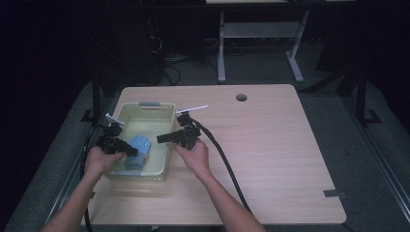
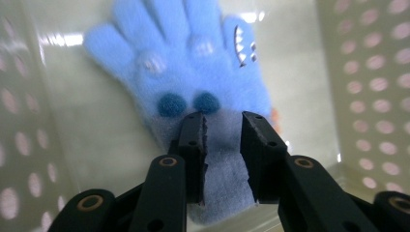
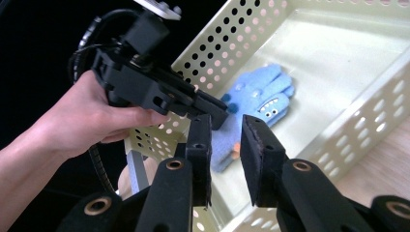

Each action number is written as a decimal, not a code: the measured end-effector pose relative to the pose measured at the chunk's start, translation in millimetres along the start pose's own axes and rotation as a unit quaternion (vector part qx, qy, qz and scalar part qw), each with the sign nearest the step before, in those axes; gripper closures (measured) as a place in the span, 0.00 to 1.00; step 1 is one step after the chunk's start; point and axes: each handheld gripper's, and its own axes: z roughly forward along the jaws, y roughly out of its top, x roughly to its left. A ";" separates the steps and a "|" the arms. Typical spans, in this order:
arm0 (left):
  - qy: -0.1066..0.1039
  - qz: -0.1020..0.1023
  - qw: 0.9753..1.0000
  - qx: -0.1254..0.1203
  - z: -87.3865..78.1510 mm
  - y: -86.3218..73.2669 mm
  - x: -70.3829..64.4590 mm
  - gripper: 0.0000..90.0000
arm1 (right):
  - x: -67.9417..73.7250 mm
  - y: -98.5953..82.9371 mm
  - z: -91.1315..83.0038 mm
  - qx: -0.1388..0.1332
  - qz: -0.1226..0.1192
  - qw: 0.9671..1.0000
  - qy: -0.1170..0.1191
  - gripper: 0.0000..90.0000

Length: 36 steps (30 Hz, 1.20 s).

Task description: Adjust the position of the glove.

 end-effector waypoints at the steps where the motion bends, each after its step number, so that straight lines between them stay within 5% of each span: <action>1: -0.002 -0.001 1.000 -0.002 -0.4 0.2 0.1 0.78 | -1.0 -0.5 -1.3 -0.002 0.000 1.000 0.001 0.82; 19: -0.054 -0.002 0.996 -0.067 -23.3 -3.7 -0.8 0.68 | -6.6 -6.0 -15.2 -0.008 0.009 1.000 -0.003 0.78; 28: -0.092 0.015 0.989 -0.113 -40.8 -2.3 -13.9 0.63 | -10.3 -4.8 -24.8 -0.014 0.008 1.000 -0.010 0.71; 36: -0.105 0.026 0.987 -0.121 -40.5 -1.2 -22.9 0.61 | -12.3 -3.6 -34.6 -0.019 0.007 1.000 -0.013 0.69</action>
